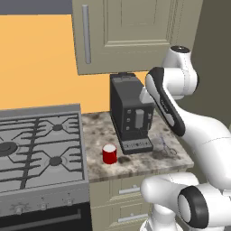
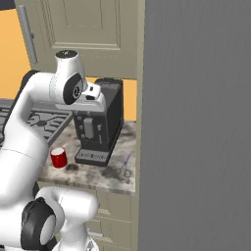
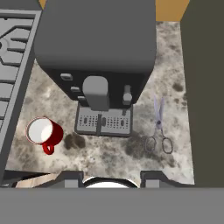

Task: Pick the mug from the counter and place it inside the microwave. Then close the microwave.

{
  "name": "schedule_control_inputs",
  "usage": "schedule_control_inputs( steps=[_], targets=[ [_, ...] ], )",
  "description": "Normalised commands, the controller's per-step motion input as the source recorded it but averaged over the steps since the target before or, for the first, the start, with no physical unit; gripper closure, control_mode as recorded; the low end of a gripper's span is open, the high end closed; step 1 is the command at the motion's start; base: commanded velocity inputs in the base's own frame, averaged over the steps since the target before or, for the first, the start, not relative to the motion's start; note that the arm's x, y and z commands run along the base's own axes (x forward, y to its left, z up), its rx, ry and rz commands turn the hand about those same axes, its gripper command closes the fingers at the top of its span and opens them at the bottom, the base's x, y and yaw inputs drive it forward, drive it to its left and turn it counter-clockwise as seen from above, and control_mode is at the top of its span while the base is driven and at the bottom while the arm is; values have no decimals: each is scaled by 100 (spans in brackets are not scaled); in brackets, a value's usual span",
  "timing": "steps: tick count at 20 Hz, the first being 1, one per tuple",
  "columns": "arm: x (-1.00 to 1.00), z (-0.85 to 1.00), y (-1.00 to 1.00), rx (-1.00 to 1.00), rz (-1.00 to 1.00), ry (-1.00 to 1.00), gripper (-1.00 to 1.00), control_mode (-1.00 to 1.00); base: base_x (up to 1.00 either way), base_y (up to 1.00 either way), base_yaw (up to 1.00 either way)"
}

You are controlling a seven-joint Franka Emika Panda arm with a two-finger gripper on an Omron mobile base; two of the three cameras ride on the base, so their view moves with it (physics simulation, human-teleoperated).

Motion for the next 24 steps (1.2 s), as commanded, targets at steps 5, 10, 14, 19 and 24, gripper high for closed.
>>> schedule_control_inputs(
  steps=[5, 10, 14, 19, 24],
  targets=[
    [-10, 0, 0, 0, 0, 0, -100, -100, 0, 0, 0],
    [-6, -17, 2, 2, 0, 11, -100, -100, 0, 0, 0],
    [-16, -42, 27, 8, 13, 3, -100, -100, 0, 0, 0],
    [-27, -26, 55, 1, 21, 2, -100, -100, 0, 0, 0],
    [0, -20, 94, 0, 17, 10, -100, -100, 0, 0, 0]
  ],
)
